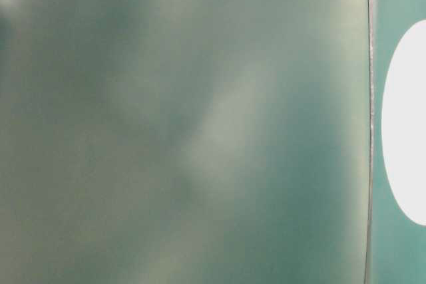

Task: Scoop the yellow hexagonal prism block from the bowl with a spoon using the right arm.
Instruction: 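Close the right gripper on the red spoon handle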

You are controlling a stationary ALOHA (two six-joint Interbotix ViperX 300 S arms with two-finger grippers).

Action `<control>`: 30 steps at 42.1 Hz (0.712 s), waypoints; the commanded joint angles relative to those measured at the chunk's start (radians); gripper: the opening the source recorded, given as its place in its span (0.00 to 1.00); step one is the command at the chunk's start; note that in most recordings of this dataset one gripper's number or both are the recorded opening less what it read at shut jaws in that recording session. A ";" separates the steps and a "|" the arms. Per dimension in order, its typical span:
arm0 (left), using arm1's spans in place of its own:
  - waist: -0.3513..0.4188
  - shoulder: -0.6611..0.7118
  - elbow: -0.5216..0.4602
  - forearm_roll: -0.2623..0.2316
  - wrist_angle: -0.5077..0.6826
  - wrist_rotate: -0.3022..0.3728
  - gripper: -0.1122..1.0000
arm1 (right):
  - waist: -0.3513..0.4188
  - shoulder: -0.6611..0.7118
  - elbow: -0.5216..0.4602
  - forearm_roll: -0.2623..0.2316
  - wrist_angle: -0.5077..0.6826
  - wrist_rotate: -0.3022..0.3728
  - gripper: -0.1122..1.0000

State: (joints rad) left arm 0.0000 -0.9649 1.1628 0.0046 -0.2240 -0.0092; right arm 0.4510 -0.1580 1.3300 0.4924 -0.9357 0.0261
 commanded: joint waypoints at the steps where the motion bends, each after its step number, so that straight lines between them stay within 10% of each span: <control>1: 0.002 0.009 -0.026 0.002 -0.002 -0.002 0.23 | 0.058 0.067 -0.021 0.081 -0.091 -0.002 0.59; 12: 0.000 0.011 -0.026 0.002 -0.002 -0.002 0.23 | 0.167 0.225 -0.044 0.213 -0.143 -0.002 0.59; 30: -0.002 0.012 -0.026 0.002 0.000 -0.021 0.23 | 0.172 0.249 -0.020 0.213 -0.138 -0.011 0.59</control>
State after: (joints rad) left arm 0.0000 -0.9618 1.1628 0.0046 -0.2194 -0.0291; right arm 0.6182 0.0997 1.3116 0.7041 -1.0661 0.0199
